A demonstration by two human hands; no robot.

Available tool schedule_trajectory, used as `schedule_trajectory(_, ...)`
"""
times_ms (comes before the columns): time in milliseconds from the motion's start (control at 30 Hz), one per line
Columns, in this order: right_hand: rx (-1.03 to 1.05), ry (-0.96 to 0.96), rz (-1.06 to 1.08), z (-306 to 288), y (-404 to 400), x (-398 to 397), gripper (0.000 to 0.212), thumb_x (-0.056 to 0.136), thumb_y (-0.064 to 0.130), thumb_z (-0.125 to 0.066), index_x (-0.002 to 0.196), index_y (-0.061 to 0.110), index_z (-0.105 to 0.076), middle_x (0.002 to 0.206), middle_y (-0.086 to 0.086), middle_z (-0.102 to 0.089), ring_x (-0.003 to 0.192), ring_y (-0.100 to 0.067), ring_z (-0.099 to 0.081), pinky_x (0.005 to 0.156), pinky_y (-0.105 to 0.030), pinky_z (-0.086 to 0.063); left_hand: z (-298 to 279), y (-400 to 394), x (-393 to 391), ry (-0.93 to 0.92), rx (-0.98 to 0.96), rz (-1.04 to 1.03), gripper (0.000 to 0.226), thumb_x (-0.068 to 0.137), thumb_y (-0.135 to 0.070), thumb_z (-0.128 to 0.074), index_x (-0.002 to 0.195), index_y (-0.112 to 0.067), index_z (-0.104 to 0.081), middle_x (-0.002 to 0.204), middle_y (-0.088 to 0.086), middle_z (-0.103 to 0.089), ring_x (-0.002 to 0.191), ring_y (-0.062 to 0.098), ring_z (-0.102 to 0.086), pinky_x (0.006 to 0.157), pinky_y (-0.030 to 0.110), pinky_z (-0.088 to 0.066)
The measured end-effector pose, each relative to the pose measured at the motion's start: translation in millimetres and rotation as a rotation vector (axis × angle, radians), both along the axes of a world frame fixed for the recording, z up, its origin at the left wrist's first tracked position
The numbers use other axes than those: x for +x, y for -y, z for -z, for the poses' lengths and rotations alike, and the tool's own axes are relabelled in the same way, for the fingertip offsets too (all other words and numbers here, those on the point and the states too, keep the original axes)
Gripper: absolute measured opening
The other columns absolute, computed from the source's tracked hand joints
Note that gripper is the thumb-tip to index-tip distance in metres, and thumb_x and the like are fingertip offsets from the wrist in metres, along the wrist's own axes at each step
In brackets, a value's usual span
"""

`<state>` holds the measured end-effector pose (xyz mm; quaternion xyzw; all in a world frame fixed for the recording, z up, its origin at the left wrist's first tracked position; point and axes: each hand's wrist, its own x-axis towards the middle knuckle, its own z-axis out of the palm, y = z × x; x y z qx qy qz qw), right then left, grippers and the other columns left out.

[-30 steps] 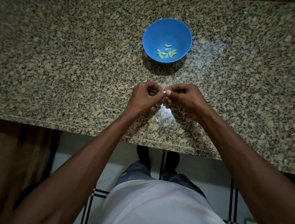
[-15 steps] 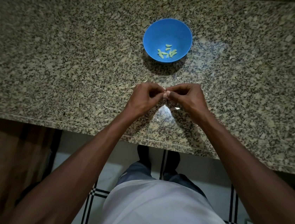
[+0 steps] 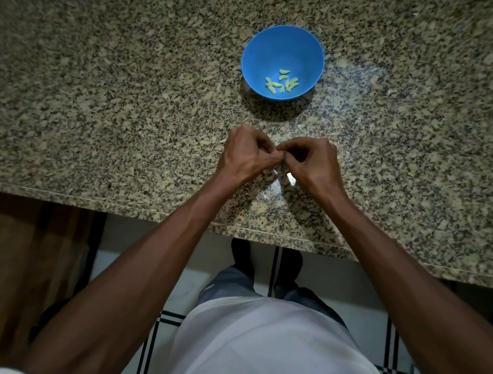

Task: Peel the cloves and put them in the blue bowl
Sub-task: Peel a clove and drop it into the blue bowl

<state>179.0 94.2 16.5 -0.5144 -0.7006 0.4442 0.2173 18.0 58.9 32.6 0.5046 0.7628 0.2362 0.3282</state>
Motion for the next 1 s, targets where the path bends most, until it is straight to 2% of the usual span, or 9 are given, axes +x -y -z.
schedule_trajectory(67,0.039,0.019,-0.023,-2.1,0.0,-0.7,0.021,0.093,0.010,-0.075,0.113,0.010,-0.079,0.102,-0.003,-0.080,0.079,0.008,-0.067,0.070,-0.001,-0.051,-3.7,-0.7,0.0,-0.023,0.008,0.028,0.015,0.083,-0.024,-0.081,0.083,-0.009,-0.077,0.074,0.000,-0.075,0.064,0.010,-0.074,0.068,0.037,-0.066)
schedule_trajectory(167,0.097,0.020,-0.076,-6.2,-1.9,0.2,0.020,0.094,0.009,-0.073,0.113,0.010,-0.079,0.102,-0.003,-0.080,0.081,0.004,-0.069,0.072,-0.003,-0.052,-5.4,-1.0,-1.5,0.009,0.006,0.023,0.014,0.083,-0.020,-0.081,0.083,-0.007,-0.077,0.071,0.001,-0.075,0.060,0.009,-0.074,0.065,0.036,-0.066)
schedule_trajectory(333,0.099,-0.003,-0.106,-7.5,-6.8,1.6,0.018,0.094,0.009,-0.073,0.109,0.014,-0.081,0.097,0.002,-0.080,0.083,0.004,-0.071,0.074,-0.007,-0.055,-4.5,0.7,-10.2,0.228,-0.042,-0.029,0.017,0.084,-0.016,-0.084,0.088,-0.001,-0.078,0.075,0.008,-0.078,0.067,0.020,-0.077,0.070,0.042,-0.066)
schedule_trajectory(433,0.104,-0.017,-0.120,-4.6,-7.8,1.7,0.020,0.094,0.010,-0.074,0.112,0.015,-0.079,0.098,0.002,-0.079,0.085,0.006,-0.070,0.076,-0.007,-0.054,-4.1,3.2,-13.9,0.356,-0.072,-0.071,0.022,0.085,-0.015,-0.084,0.093,0.005,-0.077,0.081,0.013,-0.078,0.073,0.025,-0.078,0.072,0.040,-0.065)
schedule_trajectory(567,-0.009,-0.111,-0.040,-2.9,-9.0,3.4,0.022,0.090,0.012,-0.079,0.111,0.018,-0.077,0.094,0.006,-0.076,0.086,-0.001,-0.073,0.078,-0.020,-0.061,-2.8,4.0,-12.8,0.479,-0.111,-0.157,0.025,0.083,-0.014,-0.085,0.096,0.005,-0.075,0.085,0.014,-0.078,0.075,0.022,-0.077,0.069,0.031,-0.062)
schedule_trajectory(667,-0.136,-0.229,0.052,-2.0,-7.3,4.6,0.018,0.088,0.016,-0.083,0.105,0.013,-0.077,0.091,0.000,-0.078,0.085,-0.014,-0.076,0.075,-0.034,-0.065,-0.3,6.2,-9.6,0.548,-0.100,-0.183,0.020,0.084,-0.015,-0.083,0.093,0.001,-0.075,0.084,0.013,-0.078,0.073,0.019,-0.072,0.071,0.030,-0.060)
schedule_trajectory(767,-0.194,-0.284,0.111,-2.5,-3.8,2.5,0.010,0.091,0.012,-0.079,0.100,0.008,-0.077,0.086,-0.004,-0.078,0.076,-0.020,-0.076,0.073,-0.043,-0.066,5.9,9.1,-4.2,0.574,-0.063,-0.235,0.024,0.088,-0.016,-0.081,0.096,0.005,-0.075,0.081,0.012,-0.076,0.069,0.013,-0.069,0.068,0.028,-0.057)
schedule_trajectory(900,-0.225,-0.246,0.131,-1.5,0.0,-2.2,0.008,0.094,0.015,-0.075,0.101,0.013,-0.078,0.085,-0.002,-0.078,0.076,-0.021,-0.077,0.070,-0.045,-0.066,6.9,11.3,4.1,0.581,-0.024,-0.297,0.019,0.092,-0.011,-0.074,0.096,0.008,-0.074,0.077,0.010,-0.076,0.063,0.008,-0.068,0.063,0.022,-0.053)
schedule_trajectory(1000,-0.271,-0.254,0.136,0.4,1.0,-3.5,0.010,0.095,0.012,-0.074,0.104,0.011,-0.079,0.089,-0.003,-0.080,0.080,-0.018,-0.077,0.073,-0.038,-0.066,6.3,12.4,5.0,0.596,-0.015,-0.315,0.017,0.094,-0.009,-0.069,0.093,0.007,-0.075,0.074,0.008,-0.075,0.063,0.007,-0.068,0.064,0.022,-0.053)
